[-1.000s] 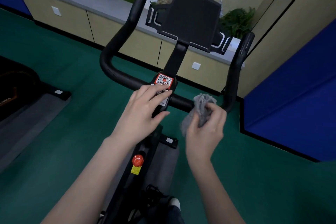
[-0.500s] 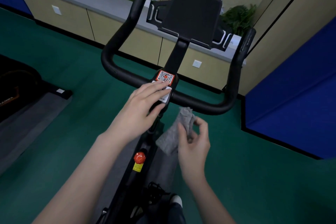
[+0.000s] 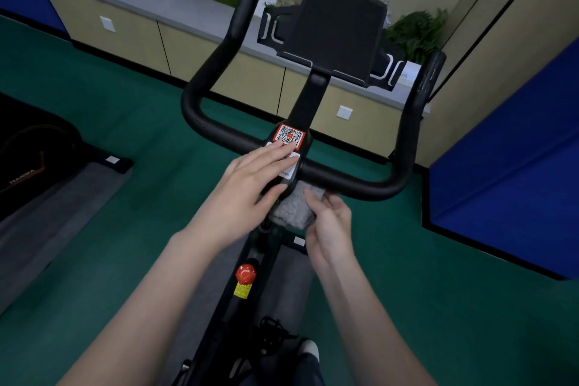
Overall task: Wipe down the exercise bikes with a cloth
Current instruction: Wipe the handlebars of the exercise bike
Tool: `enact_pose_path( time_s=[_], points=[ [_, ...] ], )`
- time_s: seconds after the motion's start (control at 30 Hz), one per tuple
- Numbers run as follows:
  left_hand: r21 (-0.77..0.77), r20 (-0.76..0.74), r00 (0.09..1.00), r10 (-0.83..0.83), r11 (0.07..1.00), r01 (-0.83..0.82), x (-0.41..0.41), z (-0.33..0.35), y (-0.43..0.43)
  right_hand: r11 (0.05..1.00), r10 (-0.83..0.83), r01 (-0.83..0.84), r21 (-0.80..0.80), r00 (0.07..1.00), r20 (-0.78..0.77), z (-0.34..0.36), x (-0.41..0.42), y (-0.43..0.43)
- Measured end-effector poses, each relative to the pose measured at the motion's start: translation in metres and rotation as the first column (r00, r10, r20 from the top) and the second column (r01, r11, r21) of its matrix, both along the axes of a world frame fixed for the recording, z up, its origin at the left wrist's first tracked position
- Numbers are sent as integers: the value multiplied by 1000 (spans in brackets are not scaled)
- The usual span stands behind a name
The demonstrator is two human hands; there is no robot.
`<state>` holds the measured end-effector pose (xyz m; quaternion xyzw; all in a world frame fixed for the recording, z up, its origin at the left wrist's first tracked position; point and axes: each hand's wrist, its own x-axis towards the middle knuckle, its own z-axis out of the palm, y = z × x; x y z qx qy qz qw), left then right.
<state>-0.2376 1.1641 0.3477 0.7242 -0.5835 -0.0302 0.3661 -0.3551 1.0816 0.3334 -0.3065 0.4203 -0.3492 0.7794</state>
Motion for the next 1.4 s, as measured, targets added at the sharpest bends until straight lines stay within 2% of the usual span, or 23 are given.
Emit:
enact_pose_path(
  time_s=[0.1,0.2,0.3,0.4,0.5,0.63,0.87,1.0,1.2,1.27,1.4],
  points=[
    [-11,27,999,18,1000,-17,-2,1,0,995,-88,86,48,996,30,1,-21,-6],
    [-63,124,990,71,996,-63,-7,3,-3,982,-180,176,74,982,50,-1,-34,-12],
    [-101,203,975,93,992,-74,-11,9,-15,990,-137,136,34,990,29,0,-21,-3],
    [-69,220,975,41,997,-27,-16,14,-34,997,-80,80,19,997,10,0,-10,3],
    [-16,233,972,2,1000,1,-16,12,-46,989,-149,150,15,988,-34,-1,-26,-3],
    [-46,229,973,22,999,-11,-12,4,-48,950,-303,291,-112,948,-102,-7,-46,-4],
    [-97,224,973,54,995,-33,-12,2,-51,906,-376,326,-268,913,-158,-7,-36,3],
    [-109,230,972,49,994,-24,-12,0,-51,815,-511,397,-422,835,-202,0,-58,-5],
    [-121,224,972,70,992,-43,-12,-2,-52,690,-562,251,-678,776,-285,7,-42,-1],
    [-125,226,972,68,991,-40,-11,-3,-52,680,-554,232,-696,784,-280,7,-41,0],
    [-138,234,970,70,990,-38,-11,-6,-53,735,-513,247,-632,812,-279,12,-62,-11]
  ],
)
